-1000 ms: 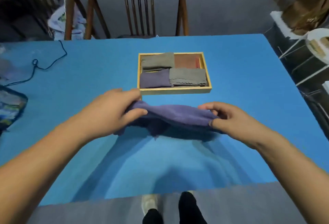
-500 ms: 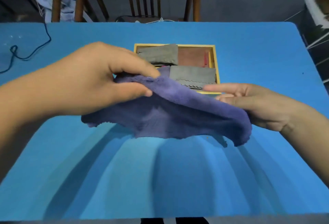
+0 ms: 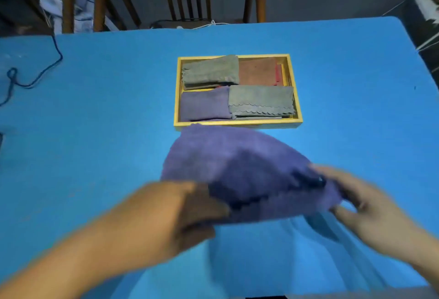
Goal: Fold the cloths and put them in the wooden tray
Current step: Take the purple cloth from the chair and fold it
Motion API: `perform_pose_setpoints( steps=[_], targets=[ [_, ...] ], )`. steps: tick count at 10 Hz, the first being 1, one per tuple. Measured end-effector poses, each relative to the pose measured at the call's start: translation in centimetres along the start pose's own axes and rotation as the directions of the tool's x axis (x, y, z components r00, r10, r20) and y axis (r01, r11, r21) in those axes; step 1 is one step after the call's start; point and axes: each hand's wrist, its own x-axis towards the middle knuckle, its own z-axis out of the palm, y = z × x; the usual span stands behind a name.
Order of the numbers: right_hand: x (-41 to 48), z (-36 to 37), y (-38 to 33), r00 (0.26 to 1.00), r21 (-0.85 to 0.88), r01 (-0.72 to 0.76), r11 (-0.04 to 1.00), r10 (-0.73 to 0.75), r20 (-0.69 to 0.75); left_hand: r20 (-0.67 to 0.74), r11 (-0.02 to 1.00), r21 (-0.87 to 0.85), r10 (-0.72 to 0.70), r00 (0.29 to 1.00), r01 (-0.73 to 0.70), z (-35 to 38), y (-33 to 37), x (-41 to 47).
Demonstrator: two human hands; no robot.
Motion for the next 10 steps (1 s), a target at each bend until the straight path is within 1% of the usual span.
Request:
perform_pose_setpoints(
  steps=[1, 2, 3, 4, 5, 6, 7, 8, 9, 10],
  targets=[
    [-3.4, 3.3, 2.5, 0.993, -0.14, 0.011, 0.99, 0.005, 0.114, 0.056, 0.996, 0.045, 0.07, 0.996, -0.073, 5.7, 0.0, -0.7],
    [-4.3, 4.6, 3.7, 0.986, -0.256, 0.091, 0.962, -0.051, 0.157, 0.126, 0.996, 0.087, 0.02, 0.992, -0.031, 9.9, 0.2, -1.5],
    [-5.0, 4.8, 3.4, 0.952, -0.381, 0.258, 0.888, -0.166, 0.258, 0.093, 0.994, 0.109, 0.016, 0.996, -0.027, 10.9, -0.8, -2.9],
    [-5.4, 4.5, 3.0, 0.941, -0.386, 0.307, 0.87, -0.216, 0.262, 0.015, 0.991, 0.135, -0.005, 1.0, 0.003, 9.9, -2.7, -3.5],
    [-6.0, 3.7, 2.4, 0.999, -0.092, 0.051, 0.994, -0.051, 0.008, -0.014, 0.999, -0.039, -0.03, 0.999, 0.03, 8.8, -3.9, -3.5],
    [-6.0, 2.4, 2.2, 0.939, 0.116, -0.176, 0.978, 0.202, -0.279, -0.115, 0.861, -0.469, -0.281, 0.953, 0.197, 6.5, -4.4, -2.5],
    [-4.7, 1.6, 0.7, 0.863, 0.17, -0.199, 0.965, 0.255, -0.436, -0.193, 0.727, -0.662, -0.401, 0.896, 0.183, 4.3, -4.5, -1.0],
    [-4.3, 1.5, -0.7, 0.797, 0.198, -0.175, 0.965, 0.257, -0.546, -0.24, 0.721, -0.684, -0.368, 0.898, 0.112, 2.9, -3.8, -1.0],
    [-2.9, -0.5, -1.9, 0.708, 0.123, -0.171, 0.978, 0.209, -0.674, -0.346, 0.739, -0.663, -0.44, 0.829, 0.116, 1.1, -4.2, -0.6],
    [1.4, -4.4, -3.0, 0.64, 0.033, -0.251, 0.967, 0.191, -0.744, -0.491, 0.704, -0.71, -0.516, 0.702, 0.021, -2.7, -4.8, 2.6]
  ],
)
